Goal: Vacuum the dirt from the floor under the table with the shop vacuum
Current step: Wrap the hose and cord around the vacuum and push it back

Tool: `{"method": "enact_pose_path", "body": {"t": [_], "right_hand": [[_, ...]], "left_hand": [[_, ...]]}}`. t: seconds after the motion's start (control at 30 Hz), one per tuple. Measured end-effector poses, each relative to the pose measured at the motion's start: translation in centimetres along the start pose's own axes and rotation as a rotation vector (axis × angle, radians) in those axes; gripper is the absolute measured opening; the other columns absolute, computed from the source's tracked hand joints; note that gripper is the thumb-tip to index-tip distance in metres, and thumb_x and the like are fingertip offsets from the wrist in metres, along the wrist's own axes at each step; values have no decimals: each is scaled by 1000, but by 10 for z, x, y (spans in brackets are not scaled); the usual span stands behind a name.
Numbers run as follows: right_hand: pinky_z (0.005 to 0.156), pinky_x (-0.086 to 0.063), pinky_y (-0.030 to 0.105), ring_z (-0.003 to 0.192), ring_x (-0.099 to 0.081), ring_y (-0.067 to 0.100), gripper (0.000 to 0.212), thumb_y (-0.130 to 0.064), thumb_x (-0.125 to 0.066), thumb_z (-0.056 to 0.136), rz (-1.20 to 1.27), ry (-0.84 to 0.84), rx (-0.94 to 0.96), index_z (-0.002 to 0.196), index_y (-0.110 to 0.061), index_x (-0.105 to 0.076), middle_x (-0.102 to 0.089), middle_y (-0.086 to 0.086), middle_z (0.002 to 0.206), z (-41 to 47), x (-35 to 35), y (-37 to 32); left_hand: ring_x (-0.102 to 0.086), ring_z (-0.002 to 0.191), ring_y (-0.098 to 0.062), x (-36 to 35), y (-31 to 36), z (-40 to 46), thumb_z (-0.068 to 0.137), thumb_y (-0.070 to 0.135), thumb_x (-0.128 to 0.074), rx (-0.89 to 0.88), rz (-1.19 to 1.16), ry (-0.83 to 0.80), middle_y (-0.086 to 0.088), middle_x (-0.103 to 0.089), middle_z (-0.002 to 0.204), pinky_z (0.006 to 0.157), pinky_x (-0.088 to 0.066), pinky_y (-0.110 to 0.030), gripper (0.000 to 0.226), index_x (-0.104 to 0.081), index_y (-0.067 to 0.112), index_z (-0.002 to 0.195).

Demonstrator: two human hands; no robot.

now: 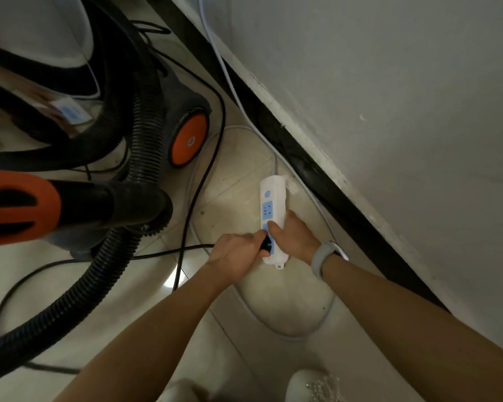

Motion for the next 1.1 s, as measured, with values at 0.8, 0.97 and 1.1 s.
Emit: {"method": "enact_pose_path", "body": {"t": [0.8, 0.97, 1.1], "right_hand": [[83, -48, 30, 99, -56, 21, 30, -12, -44, 98, 325, 48, -71, 126, -8, -53, -57, 10, 117, -174, 73, -42], [72, -42, 8, 93, -54, 14, 35, 9, -37, 95, 374, -143, -12, 127, 1, -49, -58, 14, 115, -298, 133, -121], [99, -38, 25, 121, -45, 15, 49, 4, -46, 77, 382, -327, 96, 120, -21, -47, -50, 2, 126, -382, 184, -206]], "left_hand": [[-48, 52, -3, 174, 70, -139, 98, 6, -44, 551, -1646, 309, -4, -55, 72, 55, -43, -15, 15, -56, 6, 107], [-45, 50, -7, 324, 108, -180, 101, 8, -36, 570, -1891, 449, -2, -51, 70, 52, -40, -20, 21, -51, 12, 87], [-44, 48, -8, 453, 127, -218, 103, 11, -34, 504, -2123, 498, -2, -50, 69, 56, -37, -25, 25, -48, 12, 82]]}}
Point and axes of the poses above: each hand's wrist, its own z-axis towards the middle knuckle, its own x-axis out of the back of the hand, y = z × x, the point moved 4 cm from there along z, towards the middle knuckle
